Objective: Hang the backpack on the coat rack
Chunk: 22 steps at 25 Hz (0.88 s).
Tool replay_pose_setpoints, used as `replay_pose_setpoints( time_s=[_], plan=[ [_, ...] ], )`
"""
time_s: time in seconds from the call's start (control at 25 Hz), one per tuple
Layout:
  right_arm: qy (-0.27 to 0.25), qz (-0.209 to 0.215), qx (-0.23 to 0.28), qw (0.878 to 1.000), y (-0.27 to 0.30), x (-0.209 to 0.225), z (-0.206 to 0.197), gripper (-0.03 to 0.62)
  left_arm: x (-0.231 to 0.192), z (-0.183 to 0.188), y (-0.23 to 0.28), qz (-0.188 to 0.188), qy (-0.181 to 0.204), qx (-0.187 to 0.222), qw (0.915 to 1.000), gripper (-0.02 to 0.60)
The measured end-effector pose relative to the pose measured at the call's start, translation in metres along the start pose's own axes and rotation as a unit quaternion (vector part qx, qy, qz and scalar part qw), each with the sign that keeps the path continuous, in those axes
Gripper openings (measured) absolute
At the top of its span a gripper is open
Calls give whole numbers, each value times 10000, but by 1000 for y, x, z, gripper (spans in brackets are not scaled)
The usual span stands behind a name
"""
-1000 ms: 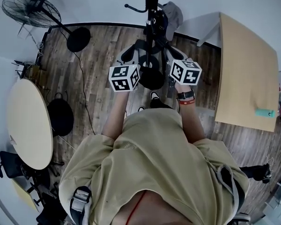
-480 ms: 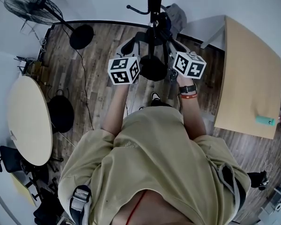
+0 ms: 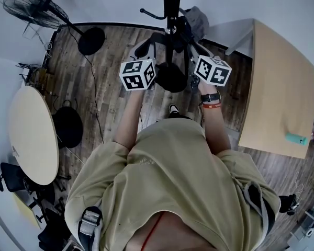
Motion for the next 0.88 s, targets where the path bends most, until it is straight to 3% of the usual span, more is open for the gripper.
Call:
replay_pose_setpoints(
  time_s=[0.88],
  plan=[
    [85, -231, -600, 9979, 29, 31, -44, 61, -28, -46, 33, 243, -53, -541, 9982, 25]
  ],
)
Point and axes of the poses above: the fingertips, and each gripper's own axes: y forward along the fingers, x to its right, z out of its top, the point moved 1 cm from there along -y, backward along the fingers, and after that the axes turned 8 degrees about -y, right-handed, at the moved point
